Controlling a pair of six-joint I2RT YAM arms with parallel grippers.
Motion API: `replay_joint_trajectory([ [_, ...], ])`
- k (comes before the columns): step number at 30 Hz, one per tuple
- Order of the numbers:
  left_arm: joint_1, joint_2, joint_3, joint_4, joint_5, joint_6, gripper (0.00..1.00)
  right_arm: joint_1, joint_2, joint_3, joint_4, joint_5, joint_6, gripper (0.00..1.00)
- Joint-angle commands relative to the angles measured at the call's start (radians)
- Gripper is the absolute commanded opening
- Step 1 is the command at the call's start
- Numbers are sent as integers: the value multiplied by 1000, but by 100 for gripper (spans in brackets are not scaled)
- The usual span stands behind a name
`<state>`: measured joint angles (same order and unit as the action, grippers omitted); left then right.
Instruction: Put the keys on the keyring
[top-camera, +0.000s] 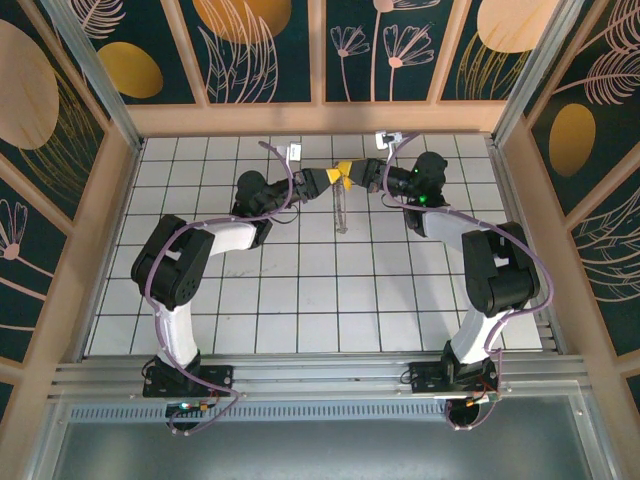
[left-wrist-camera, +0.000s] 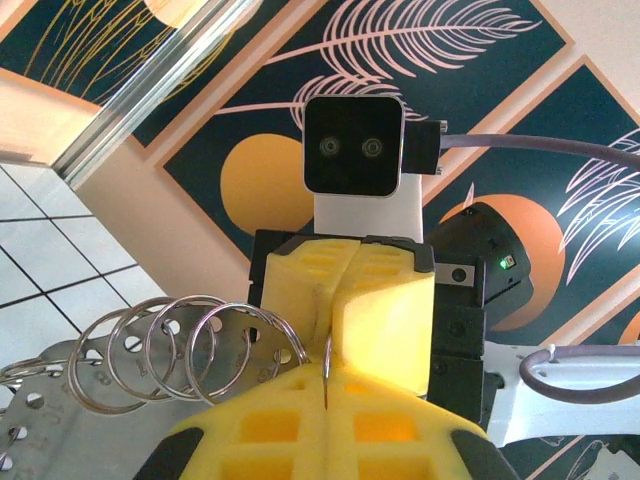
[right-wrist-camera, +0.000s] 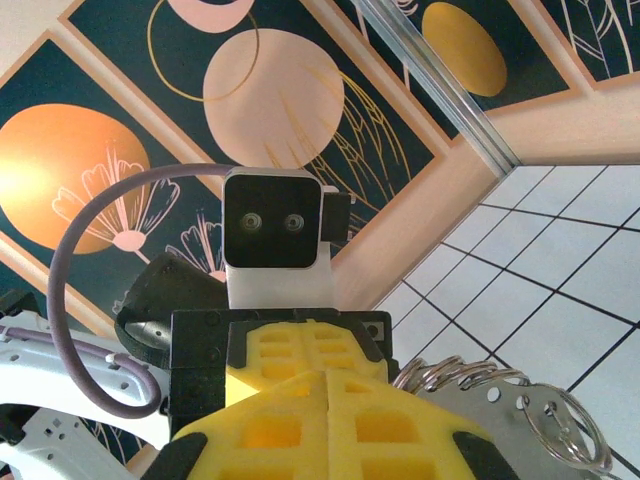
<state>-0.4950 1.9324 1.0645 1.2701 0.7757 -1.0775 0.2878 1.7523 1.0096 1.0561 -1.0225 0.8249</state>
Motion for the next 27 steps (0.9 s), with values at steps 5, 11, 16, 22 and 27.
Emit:
replay_joint_trajectory([
  [5, -22, -27, -15, 103, 16, 2, 0, -40, -115, -86, 44, 22, -4, 41],
  [11, -22, -42, -9, 92, 56, 6, 0, -68, -191, -189, 54, 39, -32, 42],
  [16, -22, -55, -1, 68, 85, 16, 0, -66, -220, -265, 99, 35, -40, 43],
  [22, -24, -70, 6, 38, 102, 29, 0, -35, -211, -291, 135, 30, -52, 44],
  [27, -27, -73, 9, 25, 102, 36, 0, 1, -187, -278, 149, 33, -56, 43],
])
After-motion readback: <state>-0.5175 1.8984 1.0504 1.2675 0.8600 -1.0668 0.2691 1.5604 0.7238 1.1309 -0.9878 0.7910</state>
